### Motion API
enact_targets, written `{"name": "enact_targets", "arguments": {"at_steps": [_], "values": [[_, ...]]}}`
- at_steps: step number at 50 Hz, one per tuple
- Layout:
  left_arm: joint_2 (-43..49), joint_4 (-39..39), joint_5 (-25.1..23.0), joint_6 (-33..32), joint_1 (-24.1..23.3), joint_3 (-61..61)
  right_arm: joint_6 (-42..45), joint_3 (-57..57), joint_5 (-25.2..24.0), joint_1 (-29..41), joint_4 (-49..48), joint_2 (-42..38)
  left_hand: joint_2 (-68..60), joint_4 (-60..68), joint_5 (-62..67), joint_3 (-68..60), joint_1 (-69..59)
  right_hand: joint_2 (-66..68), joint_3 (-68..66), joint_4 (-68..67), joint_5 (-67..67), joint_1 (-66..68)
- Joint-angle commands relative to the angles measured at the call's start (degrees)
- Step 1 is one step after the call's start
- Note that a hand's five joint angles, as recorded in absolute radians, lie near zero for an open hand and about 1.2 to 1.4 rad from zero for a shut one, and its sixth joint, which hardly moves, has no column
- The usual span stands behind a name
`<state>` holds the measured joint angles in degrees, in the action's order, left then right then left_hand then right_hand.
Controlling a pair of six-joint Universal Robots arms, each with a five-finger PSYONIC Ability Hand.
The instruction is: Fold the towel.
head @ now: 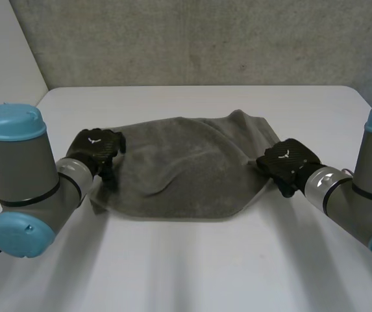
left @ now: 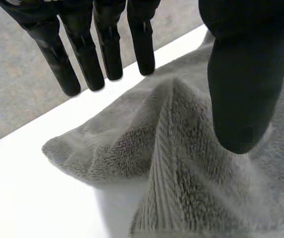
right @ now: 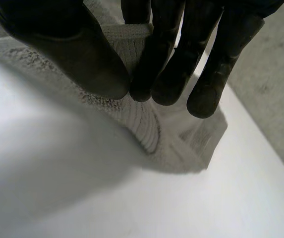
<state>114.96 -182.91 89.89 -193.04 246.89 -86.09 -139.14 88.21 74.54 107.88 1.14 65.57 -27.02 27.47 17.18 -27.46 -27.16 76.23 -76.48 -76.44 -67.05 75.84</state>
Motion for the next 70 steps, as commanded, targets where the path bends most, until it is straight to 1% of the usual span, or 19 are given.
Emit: {"name": "enact_targets", "arguments": {"at_steps": [1, 3, 4, 5, 7, 8, 9, 10, 11, 12, 13, 15, 23, 30, 37, 42, 46, 57, 70], "values": [[-3.5, -2.2, -3.2, -5.6, 1.4, -4.9, -2.4, 0.7, -0.2, 0.0, -5.2, -0.4, 9.2, -9.7, -9.4, 9.7, 9.4, 3.8, -3.5, -3.6, -3.0, 4.2], [-5.3, -3.5, -3.6, -7.2, 2.1, -7.1, -4.9, 0.5, 0.2, -0.2, -5.5, -0.4, 9.2, -9.7, -9.4, 9.7, 9.4, 3.8, -3.5, -3.6, -3.0, 4.2], [-7.4, -4.8, -4.3, -8.9, 2.7, -9.3, -9.0, 0.1, 0.5, -0.6, -6.3, -0.4, 8.7, -9.2, -8.9, 9.2, 8.9, 3.8, -3.5, -3.6, -3.0, 4.2], [-7.5, -4.8, -4.3, -8.9, 2.7, -9.4, -9.0, 0.1, 0.5, -0.6, -6.3, -0.4, 8.7, -9.2, -8.9, 9.2, 8.9, 3.8, -3.5, -3.6, -3.0, 4.2], [-11.4, -7.2, -7.9, -11.5, 3.6, -14.0, -19.0, -0.2, 0.7, -3.3, -7.3, -0.4, 6.9, -7.3, -7.1, 7.3, 7.0, 3.8, -3.5, -3.6, -3.0, 4.2], [-11.4, -7.2, -7.9, -11.5, 3.6, -14.0, -19.1, -0.2, 0.7, -3.3, -7.3, -0.4, 6.9, -7.3, -7.0, 7.3, 7.0, 3.8, -3.5, -3.6, -3.0, 4.2], [-13.3, -7.9, -10.5, -12.3, 3.7, -16.1, -23.7, -0.5, 0.6, -4.5, -7.3, -0.4, 3.9, -4.3, -4.0, 4.3, 4.0, 3.8, -3.5, -3.6, -3.0, 4.2], [-13.3, -7.9, -10.5, -12.3, 3.7, -16.1, -27.7, -0.8, 0.2, -5.5, -7.2, -0.4, 3.9, -4.3, -4.0, 4.3, 4.0, 3.8, -3.5, -3.6, -3.0, 4.2], [-14.7, -8.0, -13.3, -12.6, 3.8, -18.0, -27.8, -0.8, 0.2, -5.5, -7.2, -0.4, 0.7, -1.1, -0.9, 1.1, 0.8, 3.8, -3.5, -3.6, -3.0, 4.2], [-16.2, -8.0, -15.9, -12.8, 3.9, -19.7, -31.2, -1.2, -0.1, -5.7, -7.2, -0.9, -0.8, 0.4, 0.7, -0.4, -0.7, 3.8, -3.5, -3.6, -3.0, 4.2], [-16.2, -8.0, -16.0, -12.8, 3.9, -19.7, -33.8, -1.5, -0.1, -6.0, -7.1, -1.0, -0.9, 0.4, 0.7, -0.4, -0.7, 3.8, -3.5, -3.6, -3.0, 4.2], [-17.4, -7.7, -19.4, -13.1, 4.0, -22.0, -35.6, -1.9, 0.2, -6.3, -7.0, -1.1, -1.2, 0.7, 1.0, -0.7, -1.1, 3.8, -3.5, -3.6, -3.0, 4.2], [-16.7, -7.8, -20.1, -13.2, 5.4, -24.1, -36.4, -2.3, 0.3, -7.3, -6.8, -1.2, -14.5, 14.0, 14.3, -14.0, -14.3, 3.8, -3.5, -3.6, -3.0, 4.2], [-13.5, -7.7, -20.1, -13.9, 6.2, -23.7, -36.6, -2.0, 0.3, -7.6, -6.7, -1.2, -14.0, 13.5, 13.8, -13.5, -13.8, 3.8, -3.5, -3.6, -3.0, 4.2], [-9.3, -7.9, -19.8, -17.7, 6.2, -23.3, -37.2, -2.3, 0.3, -8.0, -6.8, -1.2, -6.7, 6.3, 6.6, -6.3, -6.6, 3.8, -3.5, -3.6, -3.0, 4.2], [-5.7, -8.4, -18.5, -21.6, 6.2, -22.1, -37.2, -2.2, 0.3, -8.3, -6.8, -1.2, -4.2, 3.8, 4.1, -3.8, -4.1, 3.8, -3.5, -3.6, -3.0, 4.2], [-4.7, -8.7, -17.2, -21.7, 6.2, -21.0, -37.2, -2.3, 0.3, -8.3, -6.7, -1.2, -4.1, 3.6, 3.9, -3.6, -3.9, 3.8, -3.5, -3.6, -3.0, 4.2], [-1.8, -12.8, -14.9, -21.8, 6.2, -18.1, -37.2, -2.3, 0.3, -8.3, -6.7, -1.2, -6.2, 5.8, 6.1, -5.8, -6.1, 3.8, -3.5, -3.6, -3.0, 4.2], [3.6, -13.4, -14.6, -21.9, 6.0, -13.5, -37.2, -2.5, 0.3, -10.0, -6.7, -1.1, -18.5, 18.1, 18.3, -18.1, -18.4, 3.8, -3.5, -3.6, -3.0, 4.2]]}}
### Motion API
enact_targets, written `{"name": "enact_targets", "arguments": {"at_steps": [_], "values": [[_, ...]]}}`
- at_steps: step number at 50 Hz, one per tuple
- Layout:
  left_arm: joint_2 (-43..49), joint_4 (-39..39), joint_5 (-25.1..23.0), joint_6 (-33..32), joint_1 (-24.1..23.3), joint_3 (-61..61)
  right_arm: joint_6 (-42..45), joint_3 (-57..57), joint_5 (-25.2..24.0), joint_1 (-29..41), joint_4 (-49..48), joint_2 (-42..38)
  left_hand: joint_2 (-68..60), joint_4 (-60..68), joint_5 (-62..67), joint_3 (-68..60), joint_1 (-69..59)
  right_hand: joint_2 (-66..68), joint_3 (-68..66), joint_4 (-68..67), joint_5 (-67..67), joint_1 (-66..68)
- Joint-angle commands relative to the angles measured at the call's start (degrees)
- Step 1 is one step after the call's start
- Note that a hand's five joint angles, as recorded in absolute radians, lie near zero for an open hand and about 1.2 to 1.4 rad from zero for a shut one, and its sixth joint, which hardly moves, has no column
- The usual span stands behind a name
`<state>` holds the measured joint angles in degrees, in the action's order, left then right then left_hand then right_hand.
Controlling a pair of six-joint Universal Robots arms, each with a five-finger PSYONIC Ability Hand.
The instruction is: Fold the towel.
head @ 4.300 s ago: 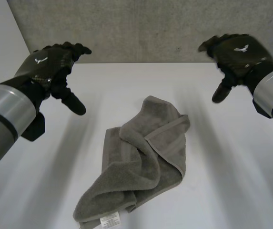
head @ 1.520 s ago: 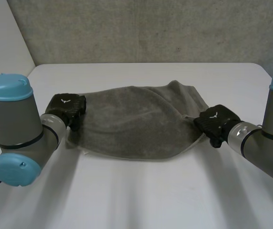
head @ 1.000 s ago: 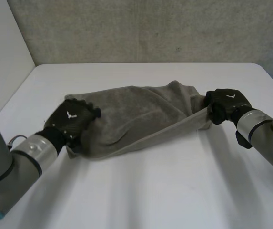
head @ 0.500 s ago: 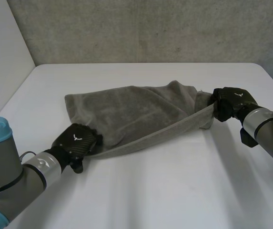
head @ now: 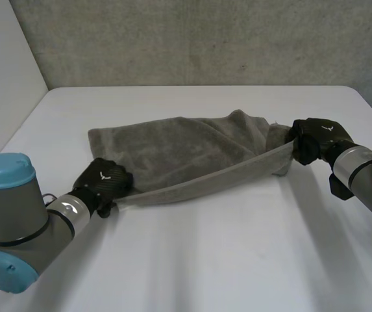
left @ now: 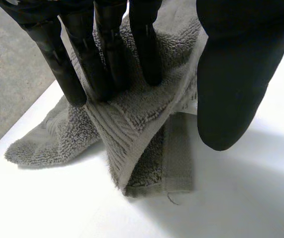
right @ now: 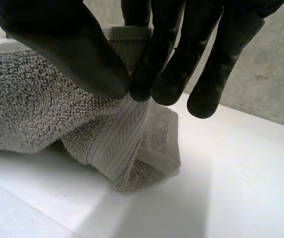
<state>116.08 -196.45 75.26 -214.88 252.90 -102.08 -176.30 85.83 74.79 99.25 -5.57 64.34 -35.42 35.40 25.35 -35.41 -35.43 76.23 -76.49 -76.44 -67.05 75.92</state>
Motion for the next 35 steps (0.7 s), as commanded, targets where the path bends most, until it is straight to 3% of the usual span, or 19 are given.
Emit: {"name": "enact_targets", "arguments": {"at_steps": [1, 9, 14, 16, 19, 25, 28, 30, 32, 35], "values": [[2.5, 0.1, 0.1, 0.0, 0.0, 2.5, 0.0, -0.1, 0.0, -1.3, 0.0, 0.1, -10.1, 10.1, 10.2, -10.1, -10.1, 3.8, -3.5, -3.6, -2.9, 4.1], [4.4, 0.1, 0.0, 0.0, 0.1, 5.5, 0.0, -0.6, 0.0, -1.7, 0.0, 0.1, -15.5, 15.5, 15.6, -15.5, -15.5, 3.8, -3.5, -3.6, -2.9, 4.1], [4.9, 0.1, 0.1, 0.0, 0.2, 6.7, 0.2, -0.8, 0.0, -2.0, 0.0, 0.2, -31.3, 31.3, 31.4, -31.3, -31.3, 3.8, -3.5, -3.6, -2.9, 4.1], [4.4, 0.0, 0.5, 0.1, 0.0, 7.5, 0.4, -1.0, 0.0, -2.0, 0.0, 0.5, -44.5, 44.5, 44.6, -44.5, -44.5, 3.8, -3.5, -3.6, -2.9, 4.1], [3.7, 0.1, 0.9, 0.3, 0.0, 8.0, 1.0, -1.7, -0.4, -2.0, 0.3, 2.4, -44.6, 44.6, 44.6, -44.6, -44.6, 3.8, -3.5, -3.6, -2.9, 4.1], [-8.4, 0.8, 2.2, 1.7, 0.7, 7.9, 5.3, -6.0, -1.7, -2.0, 5.6, 12.4, -44.6, 44.6, 44.6, -44.6, -44.6, 3.8, -3.5, -3.6, -2.9, 4.1], [-19.8, 0.8, 2.1, 5.0, 0.1, 8.1, 8.5, -8.0, -2.8, -2.0, 7.9, 16.0, -44.6, 44.6, 44.6, -44.6, -44.6, 3.8, -3.5, -3.6, -2.9, 4.1], [-23.3, 1.1, 1.9, 6.3, 0.4, 8.7, 11.9, -9.6, -3.7, -2.0, 10.1, 18.7, -44.6, 44.6, 44.6, -44.6, -44.6, 3.8, -3.5, -3.6, -2.9, 4.1], [-26.1, 1.8, 1.7, 7.1, 0.7, 8.9, 20.9, -12.5, -4.7, -2.7, 17.1, 22.0, -44.6, 44.6, 44.6, -44.6, -44.6, 3.8, -3.5, -3.6, -2.9, 4.1], [-28.4, 5.5, 1.4, 7.3, 0.8, 10.1, 27.1, -15.0, -4.5, -3.4, 23.3, 22.0, -44.6, 44.6, 44.6, -44.6, -44.6, 3.8, -3.5, -3.6, -2.9, 4.1]]}}
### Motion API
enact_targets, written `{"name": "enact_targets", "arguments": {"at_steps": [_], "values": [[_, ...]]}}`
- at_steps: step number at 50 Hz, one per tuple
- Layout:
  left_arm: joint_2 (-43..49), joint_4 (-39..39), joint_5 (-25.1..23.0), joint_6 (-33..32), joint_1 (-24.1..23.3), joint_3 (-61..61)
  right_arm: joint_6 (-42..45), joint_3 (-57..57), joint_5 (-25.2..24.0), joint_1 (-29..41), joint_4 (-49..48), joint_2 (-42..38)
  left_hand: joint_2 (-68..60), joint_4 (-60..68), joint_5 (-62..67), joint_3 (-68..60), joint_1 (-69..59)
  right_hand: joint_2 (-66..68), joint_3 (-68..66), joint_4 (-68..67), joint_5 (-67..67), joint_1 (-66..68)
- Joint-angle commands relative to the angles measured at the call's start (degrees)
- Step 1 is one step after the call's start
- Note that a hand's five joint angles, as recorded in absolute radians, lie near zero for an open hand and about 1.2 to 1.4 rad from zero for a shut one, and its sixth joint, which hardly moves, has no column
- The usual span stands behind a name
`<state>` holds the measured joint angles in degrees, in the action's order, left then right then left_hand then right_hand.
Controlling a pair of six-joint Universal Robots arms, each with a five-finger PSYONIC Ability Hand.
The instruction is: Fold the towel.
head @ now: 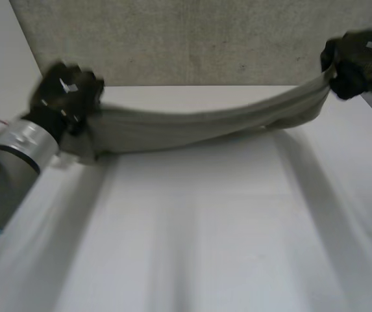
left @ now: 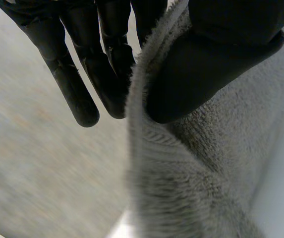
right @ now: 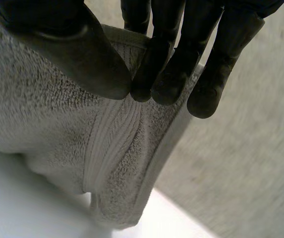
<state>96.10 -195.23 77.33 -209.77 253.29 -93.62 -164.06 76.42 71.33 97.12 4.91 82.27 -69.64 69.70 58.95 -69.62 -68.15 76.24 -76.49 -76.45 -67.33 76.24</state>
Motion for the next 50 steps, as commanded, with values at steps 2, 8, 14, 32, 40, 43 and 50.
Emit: {"name": "enact_targets", "arguments": {"at_steps": [2, 8, 14, 32, 40, 43, 50], "values": [[-7.9, 6.9, -1.0, 2.2, 0.5, 2.4, 17.4, -6.2, -0.8, -1.1, 15.5, 3.7, -10.4, 10.3, 11.1, -10.4, -11.9, 3.8, -3.5, -3.6, -2.7, 3.8], [-0.6, 16.1, -1.6, 2.0, 0.3, 4.7, 24.1, -6.9, -0.7, -0.4, 21.8, -2.0, -10.4, 10.3, 11.1, -10.4, -11.9, 3.8, -3.5, -3.6, -2.7, 3.8], [11.6, 22.3, -1.4, 0.0, 0.5, 8.6, 26.6, -8.7, 0.9, 2.1, 23.8, -8.4, -10.4, 10.3, 11.1, -10.4, -11.9, 3.8, -3.5, -3.6, -2.7, 3.8], [30.3, 0.0, 12.0, -3.4, -2.4, 50.6, 28.7, -42.3, 15.3, 12.0, -14.8, -31.8, -10.4, 10.3, 11.1, -10.4, -11.9, 3.8, -3.5, -3.6, -2.7, 3.8], [19.0, -8.9, 11.5, 1.6, -1.4, 41.9, 26.5, -27.4, 14.3, 11.8, -28.0, -18.3, -10.4, 10.3, 11.1, -10.4, -11.9, 3.8, -3.5, -3.6, -2.7, 3.8], [18.4, -9.0, 9.6, 1.8, -1.3, 36.9, 26.5, -24.7, 14.0, 11.7, -22.0, -18.1, -10.4, 10.3, 11.1, -10.4, -11.9, 3.8, -3.5, -3.6, -2.7, 3.8], [19.2, -8.7, 7.1, 1.4, -0.8, 23.0, 26.5, -17.0, 13.3, 11.9, -8.4, -19.8, -10.4, 10.3, 11.1, -10.4, -11.9, 3.8, -3.5, -3.6, -2.7, 3.8]]}}
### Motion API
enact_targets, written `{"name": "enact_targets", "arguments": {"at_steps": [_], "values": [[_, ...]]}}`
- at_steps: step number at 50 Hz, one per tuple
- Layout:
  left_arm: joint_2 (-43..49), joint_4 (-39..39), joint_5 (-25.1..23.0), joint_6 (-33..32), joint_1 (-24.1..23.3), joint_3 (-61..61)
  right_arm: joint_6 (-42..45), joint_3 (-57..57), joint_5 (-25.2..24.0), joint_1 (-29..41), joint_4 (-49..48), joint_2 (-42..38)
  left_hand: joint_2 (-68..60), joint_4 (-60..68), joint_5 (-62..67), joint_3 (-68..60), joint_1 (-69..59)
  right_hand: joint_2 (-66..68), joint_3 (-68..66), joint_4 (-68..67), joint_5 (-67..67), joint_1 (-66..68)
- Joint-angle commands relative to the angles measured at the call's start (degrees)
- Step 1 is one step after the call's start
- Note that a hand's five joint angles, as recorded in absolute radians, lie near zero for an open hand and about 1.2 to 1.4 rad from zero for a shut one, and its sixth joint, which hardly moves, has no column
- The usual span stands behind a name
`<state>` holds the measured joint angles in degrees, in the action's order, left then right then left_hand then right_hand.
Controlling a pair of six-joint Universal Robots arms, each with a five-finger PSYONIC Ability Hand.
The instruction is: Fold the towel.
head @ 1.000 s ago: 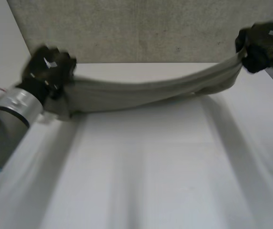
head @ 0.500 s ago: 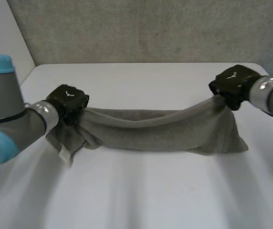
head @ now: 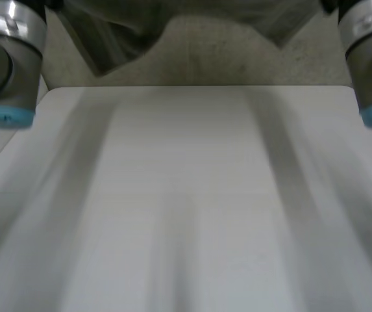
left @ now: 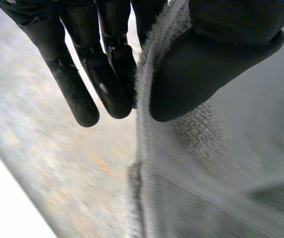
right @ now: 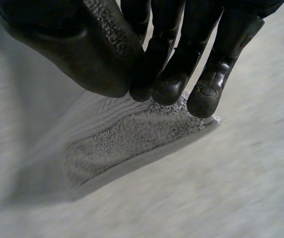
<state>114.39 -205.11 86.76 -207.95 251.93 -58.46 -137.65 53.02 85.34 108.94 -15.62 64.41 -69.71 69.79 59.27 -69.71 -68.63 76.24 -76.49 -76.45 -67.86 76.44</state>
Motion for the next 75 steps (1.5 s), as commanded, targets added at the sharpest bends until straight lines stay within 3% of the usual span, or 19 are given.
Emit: {"name": "enact_targets", "arguments": {"at_steps": [1, 18, 25, 37, 45, 47, 48, 50, 51, 53, 55, 56, 57, 61, 63, 65, 69, 73, 75], "values": [[0.9, 1.2, -2.3, -0.4, 0.6, -12.2, 0.1, 6.4, -0.7, 0.0, 12.2, -1.9, -10.3, 10.2, 10.7, -10.3, -11.4, 3.8, -3.5, -3.5, -2.1, 3.6], [11.5, 1.2, -3.1, -7.6, 2.9, -27.8, -0.5, 19.7, -2.1, -0.3, 12.9, -14.4, -10.3, 10.2, 10.7, -10.3, -11.4, 3.8, -3.5, -3.5, -2.1, 3.6], [11.5, 1.1, -3.1, -7.8, 2.8, -28.7, -1.0, 21.6, -2.2, -0.7, 12.2, -13.7, -10.3, 10.2, 10.7, -10.3, -11.4, 3.8, -3.5, -3.5, -2.1, 3.6], [10.3, 1.0, -3.0, -7.8, 3.0, -30.7, -4.6, 26.2, -5.6, -0.9, 8.9, -8.0, -10.3, 10.2, 10.7, -10.3, -11.4, -27.8, 28.0, 28.0, 29.4, -28.0], [9.4, 1.0, -3.1, -7.8, 3.0, -32.1, -4.5, 26.9, -8.2, -3.6, 9.7, -4.7, -10.3, 10.2, 10.7, -10.3, -11.4, -3.1, 3.3, 3.3, 4.7, -3.3], [9.2, 1.0, -3.1, -7.8, 3.0, -32.4, -4.5, 26.3, -8.9, -3.9, 10.5, -4.7, -10.3, 10.2, 10.7, -10.3, -11.4, -11.8, 12.1, 12.0, 13.4, -12.0], [9.0, 1.0, -3.1, -7.8, 3.0, -32.6, -4.4, 26.1, -9.7, -4.2, 12.0, -4.8, -10.3, 10.2, 10.7, -10.3, -11.4, -35.8, 36.0, 36.0, 37.4, -36.0], [8.7, 1.0, -3.1, -7.8, 3.0, -32.7, -4.4, 25.8, -10.5, -4.6, 14.1, -4.9, -10.3, 10.2, 10.7, -10.3, -11.4, -31.3, 31.6, 31.6, 33.0, -31.5], [8.6, 0.9, -3.1, -7.7, 2.9, -32.9, -4.5, 24.9, -11.2, -5.3, 16.6, -4.9, -10.3, 10.2, 10.7, -10.3, -11.4, -11.0, 11.3, 11.2, 12.6, -11.2], [8.4, 1.0, -3.1, -7.8, 2.8, -32.9, -4.6, 23.7, -11.9, -6.0, 19.3, -5.2, -10.3, 10.2, 10.7, -10.3, -11.4, -8.3, 8.6, 8.5, 9.9, -8.5], [8.1, 0.9, -3.1, -7.7, 2.8, -33.0, -4.7, 22.8, -12.6, -6.7, 21.7, -5.3, -10.3, 10.2, 10.7, -10.3, -11.4, -14.2, 14.4, 14.4, 15.8, -14.4], [7.9, 0.9, -3.1, -7.7, 2.8, -33.3, -4.9, 22.4, -13.1, -7.1, 23.1, -5.3, -10.3, 10.2, 10.7, -10.3, -11.4, -34.8, 35.1, 35.0, 36.4, -35.0], [7.9, 0.9, -3.1, -7.7, 2.8, -33.3, -5.2, 22.3, -13.2, -7.2, 23.4, -5.3, -10.3, 10.2, 10.7, -10.3, -11.4, -38.0, 38.3, 38.2, 39.7, -38.2], [7.3, 0.9, -3.1, -7.6, 2.8, -33.7, -6.0, 21.1, -13.1, -7.8, 24.4, -5.2, -10.3, 10.2, 10.7, -10.3, -11.4, -11.6, 11.8, 11.8, 13.2, -11.7], [7.3, 0.9, -3.1, -7.6, 2.8, -33.7, -6.3, 20.9, -13.6, -8.0, 25.1, -5.2, -10.3, 10.2, 10.7, -10.3, -11.4, -16.0, 16.3, 16.2, 17.6, -16.2], [7.2, 1.0, -3.1, -7.6, 2.8, -33.7, -6.6, 20.9, -14.6, -8.7, 26.3, -5.0, -10.3, 10.2, 10.7, -10.3, -11.4, -40.5, 40.8, 40.7, 42.1, -40.7], [7.2, 0.9, -3.1, -7.6, 2.8, -34.0, -5.9, 20.3, -14.9, -9.4, 28.4, -4.7, -10.3, 10.2, 10.7, -10.3, -11.4, -22.5, 22.7, 22.7, 24.1, -22.7], [7.1, 0.9, -3.1, -7.6, 2.8, -34.3, -3.6, 20.3, -15.6, -11.3, 31.5, -4.5, -10.3, 10.2, 10.7, -10.3, -11.4, -40.6, 40.8, 40.8, 42.2, -40.8], [6.9, 0.9, -3.1, -7.6, 2.9, -34.4, -2.8, 20.4, -15.7, -11.9, 31.6, -4.3, -10.3, 10.2, 10.7, -10.3, -11.4, -34.9, 35.2, 35.1, 36.5, -35.1]]}}
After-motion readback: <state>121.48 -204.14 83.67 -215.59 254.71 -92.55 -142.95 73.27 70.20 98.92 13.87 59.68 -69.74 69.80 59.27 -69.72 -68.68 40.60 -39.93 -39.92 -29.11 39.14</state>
